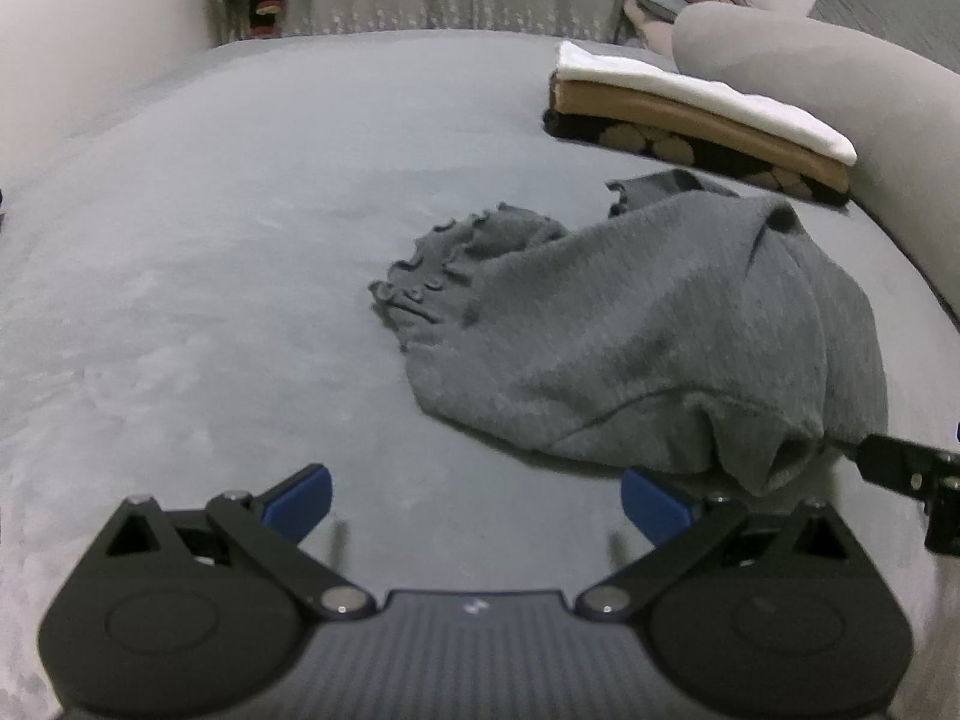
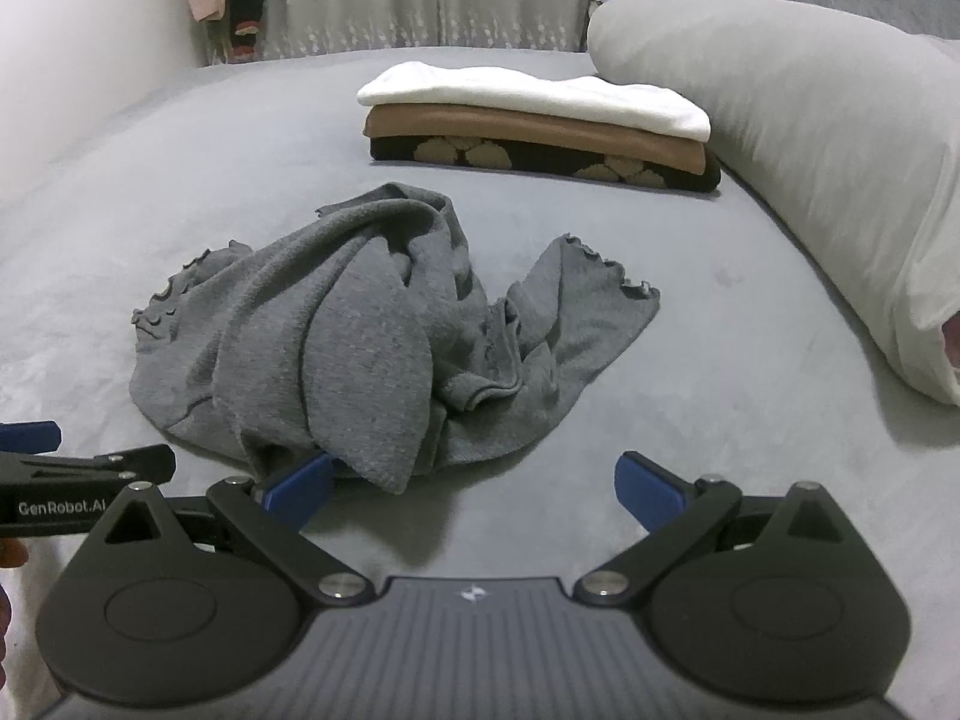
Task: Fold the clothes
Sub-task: 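Move both grippers open toward the crumpled grey knit garment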
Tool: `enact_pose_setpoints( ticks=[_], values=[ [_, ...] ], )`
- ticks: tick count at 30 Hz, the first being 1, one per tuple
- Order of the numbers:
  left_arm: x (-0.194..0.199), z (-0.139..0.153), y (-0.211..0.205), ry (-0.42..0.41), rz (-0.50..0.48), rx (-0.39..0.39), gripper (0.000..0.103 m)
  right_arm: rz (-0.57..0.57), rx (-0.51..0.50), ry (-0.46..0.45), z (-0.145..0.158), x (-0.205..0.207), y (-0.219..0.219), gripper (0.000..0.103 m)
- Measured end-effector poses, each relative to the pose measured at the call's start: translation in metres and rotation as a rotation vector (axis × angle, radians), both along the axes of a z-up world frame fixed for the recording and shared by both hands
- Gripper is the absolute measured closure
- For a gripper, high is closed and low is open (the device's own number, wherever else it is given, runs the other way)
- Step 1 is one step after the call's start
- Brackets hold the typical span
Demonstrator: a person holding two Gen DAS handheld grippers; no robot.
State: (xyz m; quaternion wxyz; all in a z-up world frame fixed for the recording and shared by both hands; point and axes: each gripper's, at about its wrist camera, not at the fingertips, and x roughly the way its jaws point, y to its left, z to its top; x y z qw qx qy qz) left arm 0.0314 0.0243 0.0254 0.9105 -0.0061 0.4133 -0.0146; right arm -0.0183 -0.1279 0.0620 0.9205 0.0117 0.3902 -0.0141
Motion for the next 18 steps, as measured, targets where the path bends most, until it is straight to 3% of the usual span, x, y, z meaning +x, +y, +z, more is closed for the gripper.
enact_pose_setpoints(
  ticks=[18],
  values=[
    [0.0008, -0.0007, -0.0029, 0.004, 0.028, 0.034, 0.0, 0.015, -0.007, -0.003, -0.0004, -0.0014, 0.007, 0.0]
  ],
)
